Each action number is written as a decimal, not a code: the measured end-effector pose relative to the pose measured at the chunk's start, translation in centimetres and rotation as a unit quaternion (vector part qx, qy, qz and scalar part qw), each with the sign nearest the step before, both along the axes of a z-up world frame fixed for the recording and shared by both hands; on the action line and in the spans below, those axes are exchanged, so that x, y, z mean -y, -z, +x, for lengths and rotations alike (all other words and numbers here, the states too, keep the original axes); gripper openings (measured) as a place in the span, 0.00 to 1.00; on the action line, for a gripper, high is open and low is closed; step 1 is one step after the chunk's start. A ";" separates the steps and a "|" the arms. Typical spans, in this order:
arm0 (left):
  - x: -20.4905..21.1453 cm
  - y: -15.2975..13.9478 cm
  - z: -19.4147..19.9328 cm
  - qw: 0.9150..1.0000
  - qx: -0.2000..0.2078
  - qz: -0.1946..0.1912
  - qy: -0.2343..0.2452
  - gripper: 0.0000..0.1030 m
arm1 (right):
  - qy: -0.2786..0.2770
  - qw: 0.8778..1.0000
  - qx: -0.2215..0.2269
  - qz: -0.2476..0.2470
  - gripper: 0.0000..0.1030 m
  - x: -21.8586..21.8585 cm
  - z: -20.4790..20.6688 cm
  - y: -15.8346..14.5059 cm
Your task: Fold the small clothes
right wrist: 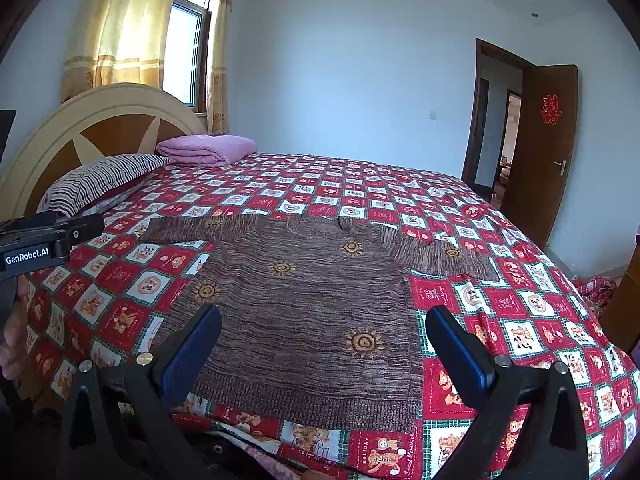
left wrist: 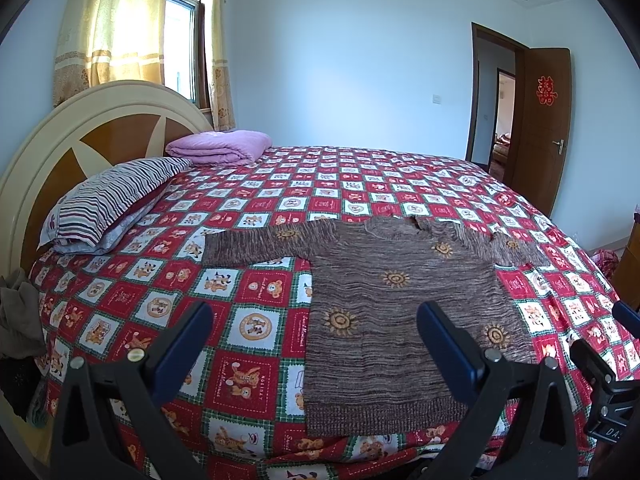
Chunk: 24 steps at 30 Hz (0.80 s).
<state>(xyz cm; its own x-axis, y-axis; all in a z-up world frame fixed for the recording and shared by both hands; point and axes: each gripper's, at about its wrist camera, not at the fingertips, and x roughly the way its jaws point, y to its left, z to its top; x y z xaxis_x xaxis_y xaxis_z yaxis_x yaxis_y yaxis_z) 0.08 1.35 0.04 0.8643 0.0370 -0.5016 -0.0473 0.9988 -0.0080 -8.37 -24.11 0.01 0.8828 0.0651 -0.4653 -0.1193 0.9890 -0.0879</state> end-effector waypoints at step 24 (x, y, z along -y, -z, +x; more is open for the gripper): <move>0.0 0.1 0.0 1.000 -0.001 0.000 0.000 1.00 | -0.010 1.000 -0.002 -0.001 0.99 -0.4 0.0 0.3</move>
